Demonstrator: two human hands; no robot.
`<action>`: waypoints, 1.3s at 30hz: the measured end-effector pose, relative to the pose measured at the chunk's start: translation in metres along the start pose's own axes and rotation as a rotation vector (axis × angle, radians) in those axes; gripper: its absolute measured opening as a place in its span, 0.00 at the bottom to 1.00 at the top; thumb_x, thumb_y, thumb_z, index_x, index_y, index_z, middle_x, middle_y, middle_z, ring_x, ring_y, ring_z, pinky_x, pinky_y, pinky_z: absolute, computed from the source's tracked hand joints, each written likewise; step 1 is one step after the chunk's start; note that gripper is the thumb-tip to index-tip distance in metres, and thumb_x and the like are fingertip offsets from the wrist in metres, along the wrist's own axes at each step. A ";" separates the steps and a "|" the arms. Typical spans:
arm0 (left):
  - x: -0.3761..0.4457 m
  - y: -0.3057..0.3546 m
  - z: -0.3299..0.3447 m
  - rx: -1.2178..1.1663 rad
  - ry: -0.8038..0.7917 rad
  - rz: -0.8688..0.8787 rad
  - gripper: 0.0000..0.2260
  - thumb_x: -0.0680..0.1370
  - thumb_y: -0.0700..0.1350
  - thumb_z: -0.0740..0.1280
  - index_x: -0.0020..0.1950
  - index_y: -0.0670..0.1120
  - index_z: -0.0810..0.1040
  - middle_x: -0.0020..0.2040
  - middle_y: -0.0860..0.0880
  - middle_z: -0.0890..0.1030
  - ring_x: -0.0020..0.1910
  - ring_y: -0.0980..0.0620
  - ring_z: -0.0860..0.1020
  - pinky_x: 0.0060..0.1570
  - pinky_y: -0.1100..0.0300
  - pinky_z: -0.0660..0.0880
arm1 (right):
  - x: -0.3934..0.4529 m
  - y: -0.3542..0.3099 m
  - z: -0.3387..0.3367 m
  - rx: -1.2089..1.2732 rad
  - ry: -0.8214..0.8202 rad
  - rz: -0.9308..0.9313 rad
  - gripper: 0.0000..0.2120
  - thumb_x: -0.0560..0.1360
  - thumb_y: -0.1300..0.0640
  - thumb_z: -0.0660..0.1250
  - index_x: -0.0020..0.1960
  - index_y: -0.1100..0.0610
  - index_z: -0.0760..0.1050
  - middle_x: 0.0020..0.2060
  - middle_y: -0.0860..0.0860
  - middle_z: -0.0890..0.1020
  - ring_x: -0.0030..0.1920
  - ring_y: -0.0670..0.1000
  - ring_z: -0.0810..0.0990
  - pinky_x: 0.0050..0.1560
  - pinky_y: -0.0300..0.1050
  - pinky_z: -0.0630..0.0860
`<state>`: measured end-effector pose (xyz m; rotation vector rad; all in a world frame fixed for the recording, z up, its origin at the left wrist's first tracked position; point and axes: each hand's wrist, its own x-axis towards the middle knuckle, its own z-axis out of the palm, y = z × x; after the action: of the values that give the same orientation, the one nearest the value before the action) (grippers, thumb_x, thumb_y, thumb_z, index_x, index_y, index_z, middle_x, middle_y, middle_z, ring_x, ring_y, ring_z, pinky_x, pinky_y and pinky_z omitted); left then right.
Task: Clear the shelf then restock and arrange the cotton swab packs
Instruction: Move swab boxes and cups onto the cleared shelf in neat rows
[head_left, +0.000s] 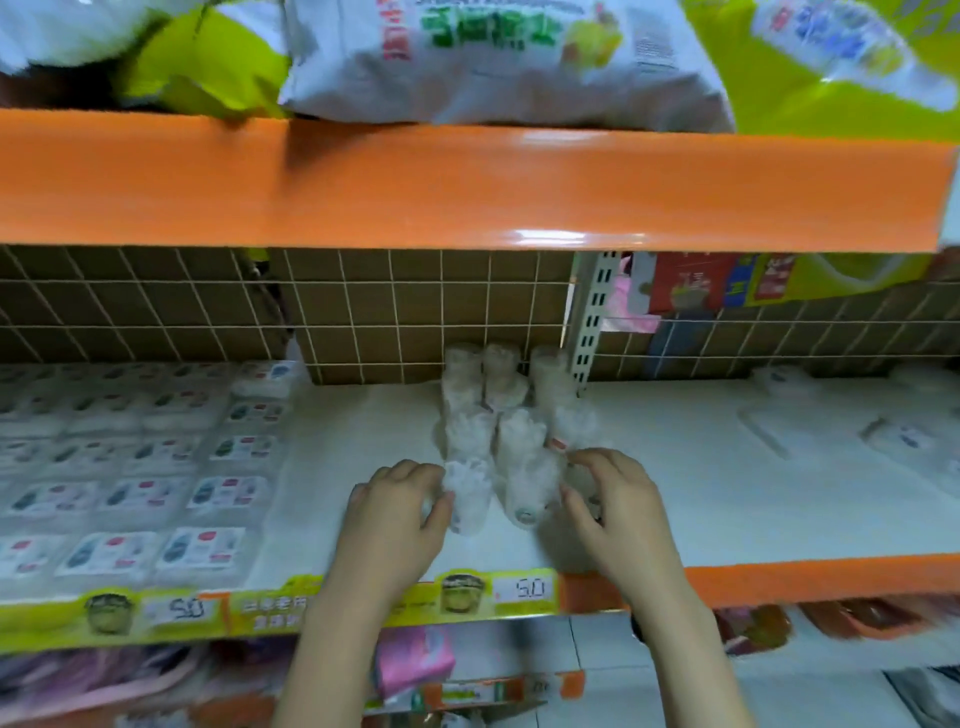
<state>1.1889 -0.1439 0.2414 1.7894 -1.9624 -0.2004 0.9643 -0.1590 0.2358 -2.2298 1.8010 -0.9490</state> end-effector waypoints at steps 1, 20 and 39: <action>-0.002 0.003 0.000 0.004 -0.007 -0.007 0.25 0.71 0.57 0.51 0.51 0.46 0.81 0.48 0.47 0.82 0.47 0.41 0.79 0.47 0.49 0.75 | -0.003 0.005 -0.001 0.009 -0.002 0.005 0.18 0.70 0.53 0.62 0.56 0.59 0.78 0.51 0.54 0.80 0.52 0.57 0.77 0.53 0.49 0.74; 0.032 0.059 0.019 0.017 0.093 0.061 0.23 0.71 0.57 0.54 0.51 0.45 0.81 0.49 0.45 0.81 0.49 0.40 0.78 0.46 0.49 0.74 | -0.002 0.052 -0.041 0.079 0.018 0.067 0.19 0.73 0.51 0.60 0.61 0.55 0.75 0.58 0.51 0.77 0.59 0.51 0.73 0.60 0.46 0.69; 0.026 0.325 0.185 0.018 -0.151 0.132 0.19 0.78 0.55 0.56 0.64 0.50 0.75 0.62 0.52 0.77 0.60 0.50 0.74 0.58 0.55 0.68 | -0.047 0.318 -0.172 -0.034 -0.186 0.239 0.20 0.77 0.52 0.63 0.67 0.55 0.70 0.63 0.51 0.74 0.62 0.53 0.70 0.61 0.43 0.64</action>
<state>0.8157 -0.1622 0.2202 1.6920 -2.1861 -0.2819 0.6009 -0.1578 0.2071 -1.9866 1.9521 -0.6481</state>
